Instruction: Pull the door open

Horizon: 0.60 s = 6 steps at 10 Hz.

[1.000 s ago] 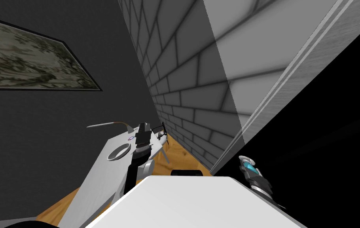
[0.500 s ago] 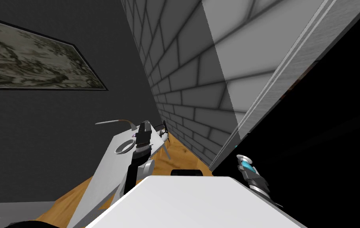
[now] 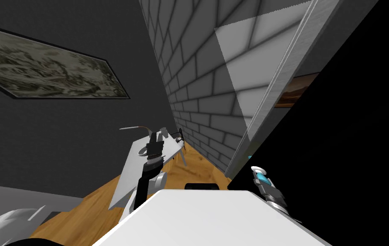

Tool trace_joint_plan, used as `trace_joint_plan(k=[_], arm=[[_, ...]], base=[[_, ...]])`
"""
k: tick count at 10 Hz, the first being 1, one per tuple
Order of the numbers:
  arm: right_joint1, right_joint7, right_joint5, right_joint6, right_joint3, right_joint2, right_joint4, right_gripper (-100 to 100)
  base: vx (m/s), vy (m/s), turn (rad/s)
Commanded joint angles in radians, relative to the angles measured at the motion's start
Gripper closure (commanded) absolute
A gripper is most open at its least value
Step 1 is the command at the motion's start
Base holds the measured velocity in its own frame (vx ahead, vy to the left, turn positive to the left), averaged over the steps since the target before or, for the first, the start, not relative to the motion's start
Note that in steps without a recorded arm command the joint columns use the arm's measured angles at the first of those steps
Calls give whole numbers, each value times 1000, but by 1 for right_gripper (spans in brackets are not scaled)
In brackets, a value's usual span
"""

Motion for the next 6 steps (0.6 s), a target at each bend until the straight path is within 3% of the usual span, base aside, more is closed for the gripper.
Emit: trace_joint_plan(k=[1, 2, 3, 6], arm=[[5, -7, 14, -8, 18, -4, -9, 100], [3, -6, 9, -5, 12, -4, -4, 100], [11, -15, 28, -18, 40, -10, -11, 100], [22, -30, 59, -42, 84, -26, -24, 100]], base=[[-225, 33, 47], [-95, 20, 13], [-207, 15, 72], [-247, -15, 68]])
